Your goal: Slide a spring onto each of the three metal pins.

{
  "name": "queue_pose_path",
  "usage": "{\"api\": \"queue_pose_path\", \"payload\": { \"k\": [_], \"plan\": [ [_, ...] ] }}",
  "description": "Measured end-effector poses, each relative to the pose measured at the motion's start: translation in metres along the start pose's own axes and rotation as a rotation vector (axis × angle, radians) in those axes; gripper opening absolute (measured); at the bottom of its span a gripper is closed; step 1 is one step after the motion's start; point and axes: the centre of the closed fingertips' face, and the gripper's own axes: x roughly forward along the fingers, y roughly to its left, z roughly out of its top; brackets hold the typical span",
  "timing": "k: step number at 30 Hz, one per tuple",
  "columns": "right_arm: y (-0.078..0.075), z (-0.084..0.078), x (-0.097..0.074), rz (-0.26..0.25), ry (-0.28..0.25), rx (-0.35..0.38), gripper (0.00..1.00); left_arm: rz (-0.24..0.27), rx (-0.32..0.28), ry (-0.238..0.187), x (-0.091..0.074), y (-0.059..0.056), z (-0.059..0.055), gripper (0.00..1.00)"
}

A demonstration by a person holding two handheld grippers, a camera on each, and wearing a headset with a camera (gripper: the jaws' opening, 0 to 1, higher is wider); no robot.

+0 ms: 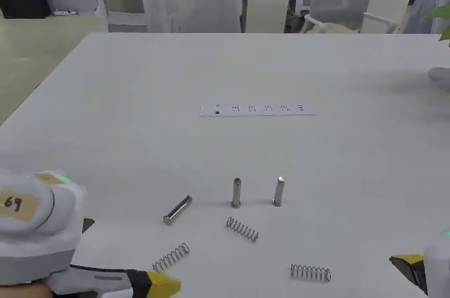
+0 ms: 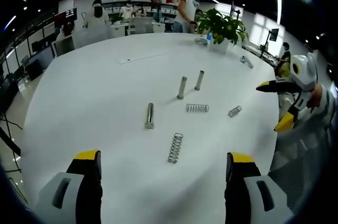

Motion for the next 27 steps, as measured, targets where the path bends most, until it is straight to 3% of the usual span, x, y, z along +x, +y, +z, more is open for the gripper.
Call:
{"api": "queue_pose_path", "payload": {
  "k": [5, 15, 23, 27],
  "plan": [
    [0.001, 0.0, 0.002, 0.004, 0.002, 0.004, 0.99, -0.008, 0.024, 0.009, 0.008, 0.003, 0.006, 0.96],
    [0.0, -0.002, 0.005, -0.001, 0.011, 0.009, 0.99, -0.015, 0.121, 0.068, 0.028, 0.013, 0.012, 0.96],
    [0.002, -0.003, 0.009, 0.005, 0.018, 0.013, 0.99, -0.029, 0.142, 0.08, 0.04, 0.018, 0.022, 0.95],
    [0.003, -0.005, 0.012, 0.01, 0.028, 0.006, 0.98, -0.042, 0.144, 0.075, 0.047, 0.018, 0.033, 0.94]
  ]
}}
